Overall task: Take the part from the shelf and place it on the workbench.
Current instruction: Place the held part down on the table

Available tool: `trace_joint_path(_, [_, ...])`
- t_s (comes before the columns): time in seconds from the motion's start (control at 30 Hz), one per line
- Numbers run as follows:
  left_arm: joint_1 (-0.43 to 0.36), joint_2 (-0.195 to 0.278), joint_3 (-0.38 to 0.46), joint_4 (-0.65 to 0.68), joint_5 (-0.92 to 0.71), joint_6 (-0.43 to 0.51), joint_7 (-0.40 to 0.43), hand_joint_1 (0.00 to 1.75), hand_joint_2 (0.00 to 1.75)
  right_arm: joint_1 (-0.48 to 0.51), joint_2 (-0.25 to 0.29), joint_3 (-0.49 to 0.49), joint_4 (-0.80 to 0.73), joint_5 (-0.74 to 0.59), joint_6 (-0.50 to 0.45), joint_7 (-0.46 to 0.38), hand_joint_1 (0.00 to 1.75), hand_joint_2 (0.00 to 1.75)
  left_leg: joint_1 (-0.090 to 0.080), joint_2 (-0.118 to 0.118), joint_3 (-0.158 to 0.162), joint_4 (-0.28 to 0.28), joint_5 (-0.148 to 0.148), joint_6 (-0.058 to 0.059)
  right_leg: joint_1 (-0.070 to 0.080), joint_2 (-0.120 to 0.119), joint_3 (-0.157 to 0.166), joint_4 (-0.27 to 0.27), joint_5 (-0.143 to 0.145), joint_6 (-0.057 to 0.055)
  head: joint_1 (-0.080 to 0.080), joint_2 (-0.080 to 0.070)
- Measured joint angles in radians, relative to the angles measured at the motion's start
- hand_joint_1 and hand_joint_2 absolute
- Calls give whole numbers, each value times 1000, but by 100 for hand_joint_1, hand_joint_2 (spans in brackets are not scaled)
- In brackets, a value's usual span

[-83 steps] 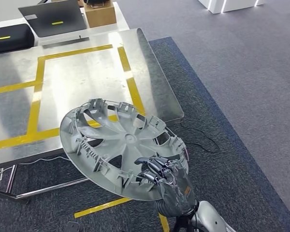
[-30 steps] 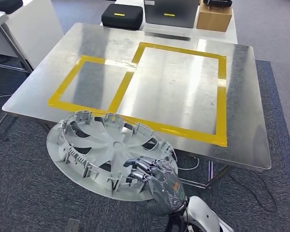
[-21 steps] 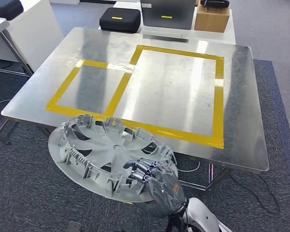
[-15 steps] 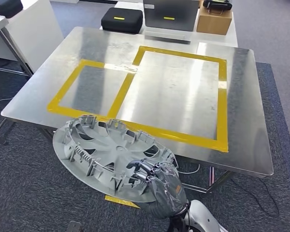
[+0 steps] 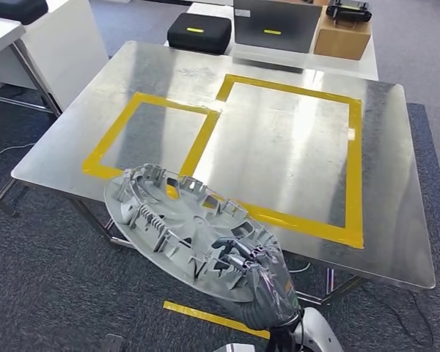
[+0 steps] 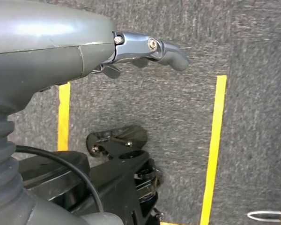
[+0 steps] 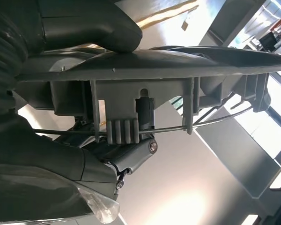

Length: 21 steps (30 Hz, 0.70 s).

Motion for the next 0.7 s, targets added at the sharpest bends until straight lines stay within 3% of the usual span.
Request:
trace_joint_path(0.13, [-1,1,0,-1,0,0,0,0,175,6,7,-11,-5,-1,-2,0,175,175,1,2,-5,23,-20,-22,-5,-1,18,-18,-8,-18,-4,0])
trace_joint_path(0.17, [-2,1,0,-1,0,0,0,0,175,7,9,-12,-6,-3,-3,0,175,175,2,4,-23,64,-40,-28,-8,-3,27,-22,-10,-23,-6,0])
trace_joint_path(0.23, [-1,1,0,-1,0,0,0,0,175,10,12,-15,-6,-7,-4,-2,175,175,7,6,-91,194,-87,-36,-8,-6,39,-24,-19,-31,-9,0])
trace_joint_path(0.3, [3,1,0,-1,0,-1,0,0,175,16,14,-20,-6,-12,-6,-3,175,175,10,6,-147,276,-93,-40,-8,-4,51,-24,-29,-31,-9,0])
trace_joint_path(0.33, [4,1,0,-1,0,-2,0,0,175,20,14,-24,-6,-14,-7,-3,175,175,11,6,-152,266,-69,-40,-8,-2,59,-24,-35,-29,-9,0])
trace_joint_path(0.37, [5,1,0,-1,0,-3,-1,0,175,24,14,-28,-6,-15,-8,-3,175,175,11,6,-137,217,-28,-38,-8,2,68,-24,-41,-27,-9,0])
trace_joint_path(0.4, [6,2,0,-1,0,-3,-3,0,175,27,15,-33,-7,-17,-10,-4,175,175,11,1,-113,151,14,-35,-8,6,75,-24,-48,-23,-9,0])
trace_joint_path(0.47, [6,2,1,-1,0,-4,-6,0,175,30,18,-41,-10,-23,-17,-7,175,175,10,-10,-66,43,52,-27,-7,15,80,-25,-59,-11,-9,0])
trace_joint_path(0.63, [9,2,3,-1,-1,-5,-11,0,175,39,22,-61,-20,-33,-27,-12,175,175,8,1,-28,-4,33,-1,-9,23,82,-2,-69,23,-5,0])
trace_joint_path(0.7, [8,1,3,-1,-1,-5,-12,0,175,41,22,-64,-22,-37,-27,-15,175,175,9,12,-14,-9,26,11,-8,13,28,90,-110,29,0,0])
